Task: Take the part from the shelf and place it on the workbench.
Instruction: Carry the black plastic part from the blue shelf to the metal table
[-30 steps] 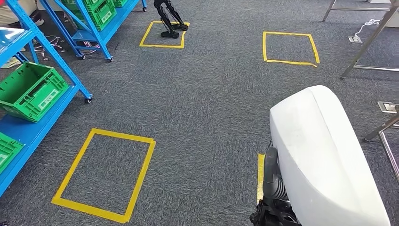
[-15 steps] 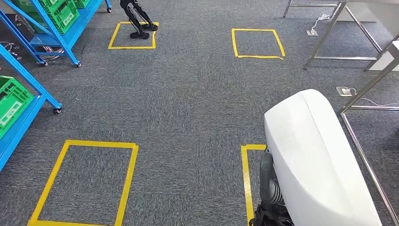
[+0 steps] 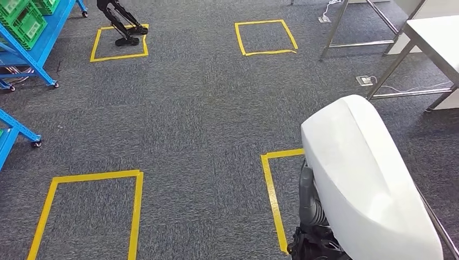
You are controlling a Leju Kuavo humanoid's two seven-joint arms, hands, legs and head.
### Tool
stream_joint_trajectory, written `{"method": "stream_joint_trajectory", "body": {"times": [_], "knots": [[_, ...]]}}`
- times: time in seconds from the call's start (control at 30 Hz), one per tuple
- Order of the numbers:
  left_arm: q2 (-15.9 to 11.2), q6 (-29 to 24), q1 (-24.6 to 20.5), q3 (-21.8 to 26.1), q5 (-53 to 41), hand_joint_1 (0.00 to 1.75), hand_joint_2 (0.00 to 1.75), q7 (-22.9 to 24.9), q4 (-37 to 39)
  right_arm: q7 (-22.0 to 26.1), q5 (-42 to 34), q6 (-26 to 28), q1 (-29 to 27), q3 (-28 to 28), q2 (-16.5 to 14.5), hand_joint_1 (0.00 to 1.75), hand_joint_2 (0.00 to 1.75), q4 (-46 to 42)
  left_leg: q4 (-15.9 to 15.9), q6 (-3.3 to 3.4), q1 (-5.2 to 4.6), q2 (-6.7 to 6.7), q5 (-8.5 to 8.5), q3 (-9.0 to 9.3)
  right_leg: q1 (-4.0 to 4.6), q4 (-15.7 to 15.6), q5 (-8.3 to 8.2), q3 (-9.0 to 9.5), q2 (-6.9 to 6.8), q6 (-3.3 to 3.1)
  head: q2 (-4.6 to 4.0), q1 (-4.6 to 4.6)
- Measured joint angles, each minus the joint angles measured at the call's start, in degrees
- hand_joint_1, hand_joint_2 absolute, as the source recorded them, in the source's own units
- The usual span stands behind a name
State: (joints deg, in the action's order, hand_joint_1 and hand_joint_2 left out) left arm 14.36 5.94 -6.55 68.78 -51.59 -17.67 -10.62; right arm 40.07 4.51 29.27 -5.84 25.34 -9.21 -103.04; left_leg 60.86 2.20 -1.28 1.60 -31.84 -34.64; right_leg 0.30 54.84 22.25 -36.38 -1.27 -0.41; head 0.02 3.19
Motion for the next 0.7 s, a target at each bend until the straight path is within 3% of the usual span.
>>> {"method": "stream_joint_trajectory", "body": {"times": [0.07,0.1,0.13,0.17,0.2,0.27,0.33,0.4,0.43,0.47,0.53,0.6,0.63,0.67,0.7], "knots": [[-0.1,-0.17,0.24,0.11,-0.08,0.0,1.75,0.09,0.0,0.01,-0.27,0.0,0.43,-0.16,-0.14,1.75,0.0,0.27,7.96,-0.29,0.16,-2.21,-2.86,-3.9,-0.57,-0.1,-0.26,-0.01,0.91,0.04,0.0,0.05],[-0.19,-0.3,0.34,0.14,-0.17,0.0,1.75,0.2,-0.01,0.01,-0.39,0.01,0.5,-0.24,-0.17,1.75,0.0,0.37,10.99,-0.59,0.34,-2.48,-3.48,-5.61,-0.84,-0.04,-0.32,-0.03,1.46,0.13,0.0,0.03],[-0.26,-0.41,0.4,0.16,-0.33,0.0,1.75,0.32,-0.01,0.01,-0.49,0.03,0.52,-0.33,-0.17,1.75,0.0,0.44,12.09,-0.99,0.66,-2.52,-3.04,-6.47,-1.18,0.03,-0.36,-0.04,2.08,0.26,0.0,0.01],[-0.32,-0.51,0.43,0.17,-0.48,0.0,1.75,0.46,-0.02,0.01,-0.54,0.07,0.51,-0.4,-0.17,1.75,0.0,0.48,10.94,-1.51,1.1,-2.53,-1.56,-6.26,-1.6,0.16,-0.39,-0.06,2.81,0.46,0.0,0.01],[-0.36,-0.57,0.43,0.17,-0.62,0.0,1.75,0.57,-0.03,0.01,-0.55,0.13,0.51,-0.47,-0.19,1.75,0.0,0.48,7.56,-2.22,1.75,-2.75,0.77,-4.92,-2.11,0.39,-0.37,-0.12,3.65,0.8,0.0,0.01],[-0.21,-0.62,0.46,0.16,-0.82,0.0,1.75,0.81,0.04,0.0,-0.49,0.37,0.52,-0.61,-0.27,1.75,0.0,0.42,0.03,-4.16,3.43,-5.5,4.27,-1.59,-2.81,1.24,-0.27,-0.76,5.41,1.88,0.0,0.24],[0.0,-0.66,0.52,0.14,-1.06,0.0,1.75,1.07,0.17,0.0,-0.33,0.61,0.48,-0.7,-0.42,1.75,0.0,0.27,-2.82,-5.25,4.47,-7.79,4.76,-0.39,-2.97,2.14,-0.59,-2.2,6.87,2.98,0.0,0.54],[0.04,-0.66,0.58,0.12,-1.29,0.0,1.75,1.29,0.22,0.01,-0.01,0.78,0.17,-0.8,-0.49,1.75,0.0,0.14,-2.44,-4.93,4.67,-6.84,4.57,-1.16,-3.02,1.89,-1.31,-3.58,7.98,3.72,0.0,0.59],[-0.02,-0.62,0.57,0.11,-1.39,0.0,1.75,1.37,0.15,0.01,0.19,0.86,-0.01,-0.87,-0.48,1.75,0.0,0.09,-2.3,-4.53,4.68,-6.19,4.6,-1.66,-2.94,1.93,-1.38,-4.34,7.59,3.99,0.0,0.4],[-0.08,-0.55,0.6,0.09,-1.49,0.0,1.75,1.39,0.09,0.02,0.38,0.92,-0.19,-0.94,-0.47,1.75,0.0,0.04,-2.24,-4.11,4.66,-5.47,4.72,-2.05,-2.8,3.01,-0.97,-5.44,6.42,4.17,0.0,0.0],[-0.27,-0.45,0.67,0.05,-1.7,0.0,1.75,1.39,-0.06,0.04,0.58,1.02,-0.33,-1.01,-0.47,1.75,0.0,-0.09,-2.3,-3.36,4.11,-4.04,4.94,-2.35,-2.41,9.43,1.34,-9.16,2.82,4.25,0.0,-0.88],[-0.43,-0.34,0.73,0.01,-1.84,0.0,1.75,1.38,-0.09,0.04,0.64,1.08,-0.54,-1.03,-0.47,1.75,0.0,-0.16,-2.29,-3.05,3.23,-2.41,5.03,-2.32,-2.08,17.68,3.87,-13.34,1.13,3.92,0.0,-1.25],[-0.48,-0.26,0.72,-0.03,-1.86,0.0,1.75,1.38,-0.1,0.03,0.67,1.08,-0.73,-1.04,-0.47,1.75,0.0,-0.17,-2.29,-2.93,2.83,-1.64,5.02,-2.28,-1.75,19.66,4.23,-14.3,0.97,3.53,0.0,-1.26],[-0.45,-0.13,0.68,-0.07,-1.88,0.0,1.75,1.38,-0.1,0.02,0.75,1.03,-0.95,-1.05,-0.47,1.75,0.0,-0.18,-2.31,-2.8,2.52,-0.96,4.98,-2.25,-1.24,19.13,3.75,-13.91,0.94,2.95,0.0,-1.26],[-0.35,-0.01,0.63,-0.11,-1.9,0.0,1.75,1.38,-0.1,0.02,0.88,0.94,-1.11,-1.07,-0.48,1.75,0.0,-0.19,-2.34,-2.66,2.32,-0.38,4.92,-2.17,-0.49,16.13,2.57,-12.13,0.82,2.17,0.0,-1.27]]}}
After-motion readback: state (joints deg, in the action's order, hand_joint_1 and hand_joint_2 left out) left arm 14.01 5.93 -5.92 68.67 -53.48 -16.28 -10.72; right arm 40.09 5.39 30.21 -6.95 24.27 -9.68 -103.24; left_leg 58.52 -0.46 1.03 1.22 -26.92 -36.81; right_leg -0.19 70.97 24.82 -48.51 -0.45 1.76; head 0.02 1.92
